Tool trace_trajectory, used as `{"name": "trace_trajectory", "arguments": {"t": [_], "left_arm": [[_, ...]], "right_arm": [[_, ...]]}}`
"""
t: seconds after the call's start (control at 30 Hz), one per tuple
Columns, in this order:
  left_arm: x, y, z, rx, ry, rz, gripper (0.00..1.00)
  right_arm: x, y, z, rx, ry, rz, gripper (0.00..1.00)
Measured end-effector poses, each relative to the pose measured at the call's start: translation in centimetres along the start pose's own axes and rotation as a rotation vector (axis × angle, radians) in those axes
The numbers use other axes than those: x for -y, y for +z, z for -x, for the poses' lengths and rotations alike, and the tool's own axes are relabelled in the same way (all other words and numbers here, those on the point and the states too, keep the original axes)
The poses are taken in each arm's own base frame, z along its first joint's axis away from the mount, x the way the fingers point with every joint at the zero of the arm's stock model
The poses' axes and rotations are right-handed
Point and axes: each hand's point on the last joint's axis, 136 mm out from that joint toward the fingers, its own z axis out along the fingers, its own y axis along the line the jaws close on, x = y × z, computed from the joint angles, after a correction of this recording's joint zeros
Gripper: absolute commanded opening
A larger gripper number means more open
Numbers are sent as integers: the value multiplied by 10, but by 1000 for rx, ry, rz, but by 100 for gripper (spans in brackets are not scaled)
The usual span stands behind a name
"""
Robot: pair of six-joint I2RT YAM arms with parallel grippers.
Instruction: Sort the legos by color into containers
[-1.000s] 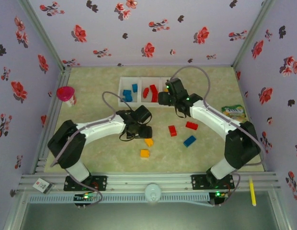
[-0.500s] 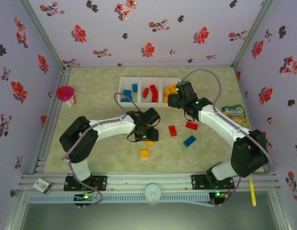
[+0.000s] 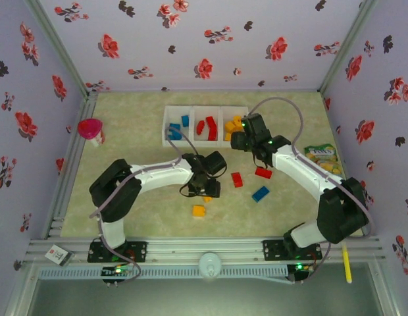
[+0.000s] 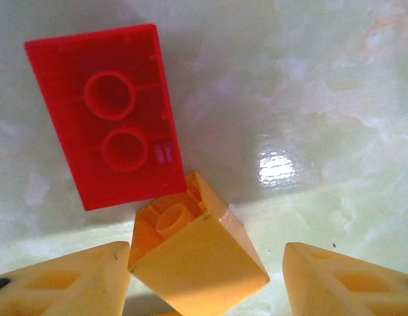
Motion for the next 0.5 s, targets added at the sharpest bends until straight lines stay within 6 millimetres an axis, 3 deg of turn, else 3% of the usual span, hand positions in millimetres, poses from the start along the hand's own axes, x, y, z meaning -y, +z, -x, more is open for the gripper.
{"name": "trace_trajectory", "arguments": {"t": [0.23, 0.4, 0.5], "left_arm": [[-2, 7, 2, -10, 13, 32, 62], [10, -2, 18, 39, 56, 15, 49], [13, -4, 23, 56, 73, 13, 47]], "right_arm": [[1, 1, -3, -5, -1, -2, 70], [3, 1, -6, -12, -3, -5, 70], [3, 1, -6, -11, -2, -5, 70]]}}
